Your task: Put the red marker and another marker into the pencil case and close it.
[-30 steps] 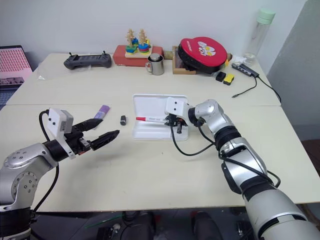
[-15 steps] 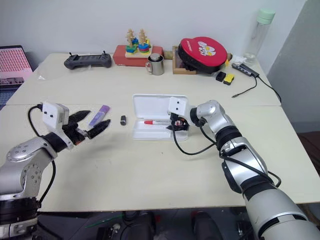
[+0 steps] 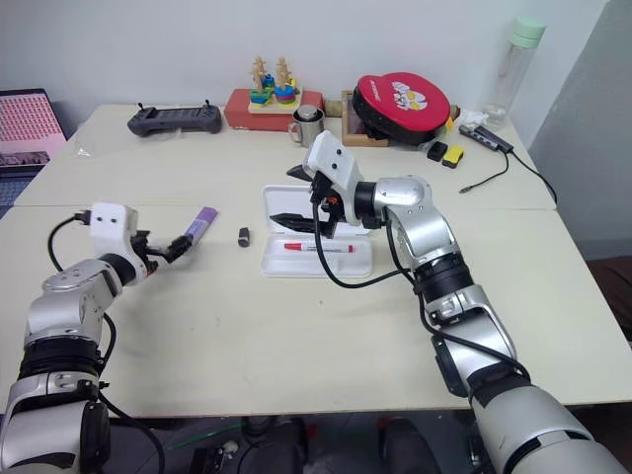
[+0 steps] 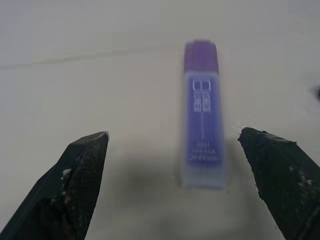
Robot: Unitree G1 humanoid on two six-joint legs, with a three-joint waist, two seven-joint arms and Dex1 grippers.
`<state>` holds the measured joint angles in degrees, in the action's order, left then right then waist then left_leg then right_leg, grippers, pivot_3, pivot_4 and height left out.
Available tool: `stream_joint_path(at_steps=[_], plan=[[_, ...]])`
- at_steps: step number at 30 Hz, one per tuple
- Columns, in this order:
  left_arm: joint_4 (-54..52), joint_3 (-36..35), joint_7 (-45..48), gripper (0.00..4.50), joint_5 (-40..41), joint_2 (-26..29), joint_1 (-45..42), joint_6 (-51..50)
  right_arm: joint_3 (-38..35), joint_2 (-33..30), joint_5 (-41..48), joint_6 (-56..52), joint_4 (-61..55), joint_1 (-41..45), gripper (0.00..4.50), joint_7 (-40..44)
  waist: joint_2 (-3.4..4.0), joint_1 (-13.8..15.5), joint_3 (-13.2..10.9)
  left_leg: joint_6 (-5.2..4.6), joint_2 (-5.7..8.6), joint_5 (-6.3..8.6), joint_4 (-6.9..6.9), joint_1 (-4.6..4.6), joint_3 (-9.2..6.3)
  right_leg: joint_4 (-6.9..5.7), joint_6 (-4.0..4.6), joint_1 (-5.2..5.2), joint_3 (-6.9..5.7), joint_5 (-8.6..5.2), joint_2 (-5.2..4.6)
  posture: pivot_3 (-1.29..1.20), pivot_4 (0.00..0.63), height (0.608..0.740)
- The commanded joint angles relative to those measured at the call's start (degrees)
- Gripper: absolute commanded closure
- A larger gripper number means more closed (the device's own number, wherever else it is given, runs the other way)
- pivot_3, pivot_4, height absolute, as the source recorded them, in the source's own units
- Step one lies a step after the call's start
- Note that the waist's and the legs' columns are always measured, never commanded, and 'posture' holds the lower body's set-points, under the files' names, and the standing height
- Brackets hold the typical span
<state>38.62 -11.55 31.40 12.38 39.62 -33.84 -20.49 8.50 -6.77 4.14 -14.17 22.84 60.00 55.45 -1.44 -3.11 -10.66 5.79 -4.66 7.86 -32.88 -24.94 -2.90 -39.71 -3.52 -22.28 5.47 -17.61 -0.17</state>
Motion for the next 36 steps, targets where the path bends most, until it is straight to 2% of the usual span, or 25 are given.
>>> stream_joint_path(at_steps=[1,2,5,20,26,27,29,31,34,36], plan=[[3.6,0.4,0.8,0.00,-1.1,0.4,-3.0,-0.6,-1.1,0.0,3.1,-4.2,-8.7,-0.5,0.08,-2.2,-0.01,0.1,0.0,0.00,0.00,0.00,-0.03,0.00,-0.04,-0.08,0.03,0.00,-0.05,-0.02,0.00,0.00,0.150,0.740],[4.2,0.5,1.4,0.00,-1.2,0.3,-3.3,-0.2,-1.1,-0.2,3.5,-4.9,-9.9,-0.8,0.08,-2.5,-0.02,0.1,0.0,0.00,0.01,-0.01,-0.04,0.03,-0.04,-0.12,0.03,0.01,-0.03,-0.02,0.00,0.00,0.150,0.740],[5.7,0.4,2.3,0.43,-1.4,0.1,-4.0,0.5,-1.7,-0.3,5.1,-6.9,-12.4,-1.2,0.00,-3.5,-0.02,0.1,0.0,0.01,0.01,-0.02,-0.10,0.04,-0.04,-0.18,0.02,0.01,-0.02,-0.02,0.00,0.00,0.150,0.740],[7.6,-0.5,1.4,3.31,-1.4,-1.1,-5.2,2.6,-0.6,-1.8,5.5,-6.5,-11.6,-1.6,0.00,-4.5,-0.02,0.1,0.0,0.01,0.01,-0.02,-0.09,0.06,-0.03,-0.19,0.02,0.01,0.00,-0.03,0.00,0.00,0.150,0.740],[5.9,-3.1,1.6,3.31,1.6,-2.4,-5.1,1.6,-1.2,-2.9,5.9,-7.1,-13.2,-2.9,0.00,-4.8,-0.02,0.2,0.0,0.00,0.01,-0.02,-0.09,0.06,-0.03,-0.19,0.02,0.01,-0.01,-0.03,0.00,0.00,0.150,0.740],[2.5,-4.1,4.2,3.31,3.9,-2.8,-4.6,1.7,-1.8,-3.9,6.8,-8.2,-15.1,-4.3,0.00,-4.2,-0.02,0.2,0.0,0.00,0.01,-0.02,-0.09,0.06,-0.03,-0.19,0.02,0.01,-0.01,-0.03,0.00,0.00,0.150,0.740],[-15.5,-5.5,16.7,3.31,14.2,-4.4,-1.4,3.6,-4.7,-7.9,11.0,-12.2,-20.8,-8.0,0.00,-1.2,-0.03,0.5,0.0,0.01,0.01,-0.02,-0.09,0.04,-0.04,-0.18,0.02,0.02,-0.02,-0.03,0.00,0.00,0.150,0.740],[-27.0,-4.3,23.6,3.31,19.7,-4.3,0.3,1.7,-6.5,-11.1,13.8,-14.4,-24.4,-10.6,0.00,0.5,-0.14,1.2,0.0,0.02,0.00,-0.03,-0.08,-0.08,-0.03,-0.08,0.03,-0.01,-0.02,-0.02,-0.02,0.00,0.150,0.740],[-33.7,-2.2,26.9,3.31,22.5,-3.1,2.0,-3.9,-7.1,-13.6,16.1,-16.3,-27.1,-12.5,0.00,0.3,-0.16,1.4,-0.1,0.32,0.01,-0.17,-0.08,-0.49,-0.08,0.22,0.05,-0.07,-0.11,-0.01,-0.06,0.00,0.150,0.740],[-35.4,1.9,30.4,3.31,21.1,-1.5,1.1,-5.0,-8.4,-15.5,17.4,-17.6,-29.3,-14.6,0.00,-0.4,-0.05,1.0,0.0,0.30,0.02,-0.16,0.01,-0.30,-0.03,0.22,0.04,0.02,0.01,-0.02,-0.03,0.00,0.150,0.740]])
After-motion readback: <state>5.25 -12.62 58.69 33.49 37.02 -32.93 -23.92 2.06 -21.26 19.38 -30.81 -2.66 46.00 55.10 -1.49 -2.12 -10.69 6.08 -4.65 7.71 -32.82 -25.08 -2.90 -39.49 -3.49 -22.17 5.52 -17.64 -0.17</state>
